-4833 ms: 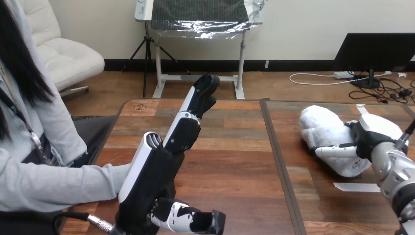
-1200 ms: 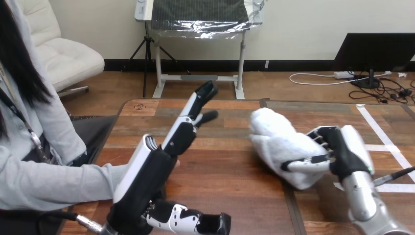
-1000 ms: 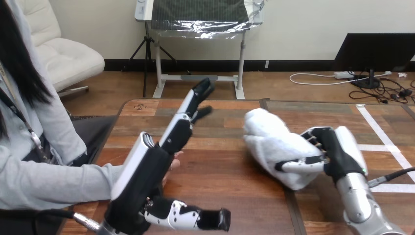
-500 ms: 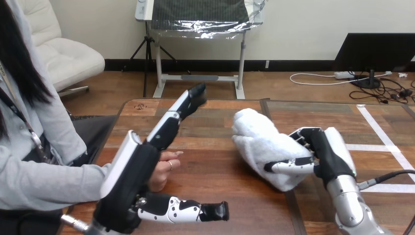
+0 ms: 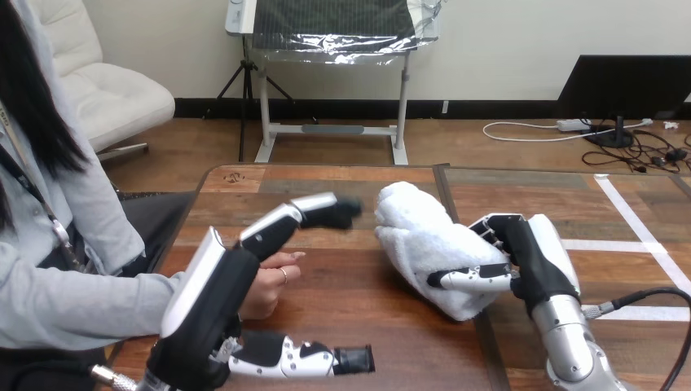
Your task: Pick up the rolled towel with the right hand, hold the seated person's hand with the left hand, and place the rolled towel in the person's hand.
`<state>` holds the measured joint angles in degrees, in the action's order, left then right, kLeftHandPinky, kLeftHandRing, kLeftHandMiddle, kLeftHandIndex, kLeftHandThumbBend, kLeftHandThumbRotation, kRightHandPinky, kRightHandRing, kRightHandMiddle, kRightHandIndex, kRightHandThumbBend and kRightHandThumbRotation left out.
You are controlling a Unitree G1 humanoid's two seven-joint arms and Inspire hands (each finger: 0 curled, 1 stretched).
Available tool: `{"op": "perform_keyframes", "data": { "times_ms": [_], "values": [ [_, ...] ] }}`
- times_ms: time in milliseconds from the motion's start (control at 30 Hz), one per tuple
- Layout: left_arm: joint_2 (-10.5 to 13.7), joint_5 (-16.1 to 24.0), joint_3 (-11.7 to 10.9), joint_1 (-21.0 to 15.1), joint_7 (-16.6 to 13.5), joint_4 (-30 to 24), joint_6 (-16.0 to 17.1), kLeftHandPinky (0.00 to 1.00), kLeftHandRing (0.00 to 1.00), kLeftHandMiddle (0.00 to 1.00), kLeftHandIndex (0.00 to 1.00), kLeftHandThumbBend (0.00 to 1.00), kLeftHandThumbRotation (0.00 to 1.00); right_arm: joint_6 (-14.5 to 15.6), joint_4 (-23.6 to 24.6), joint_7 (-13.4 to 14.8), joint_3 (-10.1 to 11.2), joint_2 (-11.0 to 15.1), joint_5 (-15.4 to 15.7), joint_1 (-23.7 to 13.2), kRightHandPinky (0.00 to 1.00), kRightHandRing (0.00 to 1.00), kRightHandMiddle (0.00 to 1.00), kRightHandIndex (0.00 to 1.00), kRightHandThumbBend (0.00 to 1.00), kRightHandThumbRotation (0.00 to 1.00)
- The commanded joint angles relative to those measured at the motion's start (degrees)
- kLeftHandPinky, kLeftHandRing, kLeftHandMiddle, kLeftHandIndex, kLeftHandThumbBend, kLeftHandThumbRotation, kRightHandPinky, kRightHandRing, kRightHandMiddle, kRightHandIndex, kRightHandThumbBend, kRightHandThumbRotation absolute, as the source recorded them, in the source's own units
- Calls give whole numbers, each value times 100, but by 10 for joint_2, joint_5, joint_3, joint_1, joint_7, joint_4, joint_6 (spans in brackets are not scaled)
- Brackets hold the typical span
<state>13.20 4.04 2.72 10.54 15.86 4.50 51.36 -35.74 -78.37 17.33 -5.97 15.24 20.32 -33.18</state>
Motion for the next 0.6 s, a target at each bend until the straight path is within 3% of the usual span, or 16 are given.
{"op": "perform_keyframes", "data": {
  "times_ms": [0,567],
  "values": [
    [12,17,-15,-14,-11,-31,-7,77,72,74,73,100,13,-27,17,8,6,-5,-4,-16,27,31,40,44,82,0],
    [31,74,-36,-3,-31,-38,-18,73,72,75,74,100,14,-37,16,20,-2,-11,6,-13,26,30,39,44,82,0]
  ]
}}
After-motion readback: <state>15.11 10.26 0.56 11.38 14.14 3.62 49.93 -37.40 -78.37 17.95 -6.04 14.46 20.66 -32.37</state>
